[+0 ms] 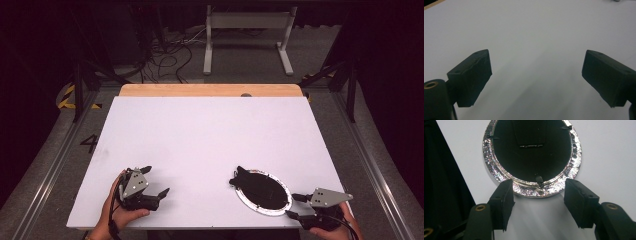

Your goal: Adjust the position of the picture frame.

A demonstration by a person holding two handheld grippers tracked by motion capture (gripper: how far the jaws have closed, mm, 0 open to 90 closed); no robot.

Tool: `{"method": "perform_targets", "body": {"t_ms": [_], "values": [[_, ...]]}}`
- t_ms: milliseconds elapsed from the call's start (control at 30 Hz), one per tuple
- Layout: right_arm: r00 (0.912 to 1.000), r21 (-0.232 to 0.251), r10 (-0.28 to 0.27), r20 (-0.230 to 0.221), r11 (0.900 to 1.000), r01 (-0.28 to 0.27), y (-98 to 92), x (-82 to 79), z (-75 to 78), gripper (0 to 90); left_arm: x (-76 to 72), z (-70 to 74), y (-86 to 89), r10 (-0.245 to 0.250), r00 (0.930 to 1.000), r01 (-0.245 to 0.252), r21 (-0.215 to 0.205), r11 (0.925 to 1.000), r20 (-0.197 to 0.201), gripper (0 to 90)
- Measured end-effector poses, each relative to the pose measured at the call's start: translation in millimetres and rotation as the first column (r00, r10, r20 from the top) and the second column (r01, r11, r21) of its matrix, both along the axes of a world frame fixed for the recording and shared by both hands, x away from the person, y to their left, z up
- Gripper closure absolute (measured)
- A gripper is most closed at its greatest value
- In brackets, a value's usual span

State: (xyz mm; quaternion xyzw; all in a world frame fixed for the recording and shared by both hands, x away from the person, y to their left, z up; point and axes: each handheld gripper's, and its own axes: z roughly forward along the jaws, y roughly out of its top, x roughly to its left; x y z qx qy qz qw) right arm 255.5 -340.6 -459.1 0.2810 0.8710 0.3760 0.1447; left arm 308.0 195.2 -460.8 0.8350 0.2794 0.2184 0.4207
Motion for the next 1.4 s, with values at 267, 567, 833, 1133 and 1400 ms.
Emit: {"method": "perform_targets", "body": {"t_ms": [267,567,833,1133,1400], "values": [[0.9999,0.005,-0.01,0.014,1.0,0.009,4.3,0.4,-0.7,48.0,0.3,-1.3,-3.0,-0.006,1.0,0.006,0.012,0.9999,-0.001,9.9],[0.9995,0.005,-0.019,0.025,1.0,0.018,6.1,0.9,-0.4,60.3,0.8,-2.5,-3.6,-0.014,0.9999,0.014,0.016,0.9998,-0.008,10.3],[0.999,0.0,-0.032,0.031,0.999,0.032,7.9,1.0,0.1,79.1,1.7,-3.4,-4.7,-0.017,0.9998,0.018,0.018,0.9997,-0.012,10.2],[0.9987,-0.01,-0.032,0.04,0.999,0.032,11.1,2.8,0.1,84.7,2.1,-4.4,-6.5,-0.02,0.9996,0.02,0.025,0.9995,-0.02,10.5],[0.9978,-0.014,-0.049,0.045,0.999,0.049,12.5,6.4,0.4,84.7,2.5,-5.0,-7.8,-0.027,0.9992,0.027,0.025,0.9993,-0.029,10.5]]}}
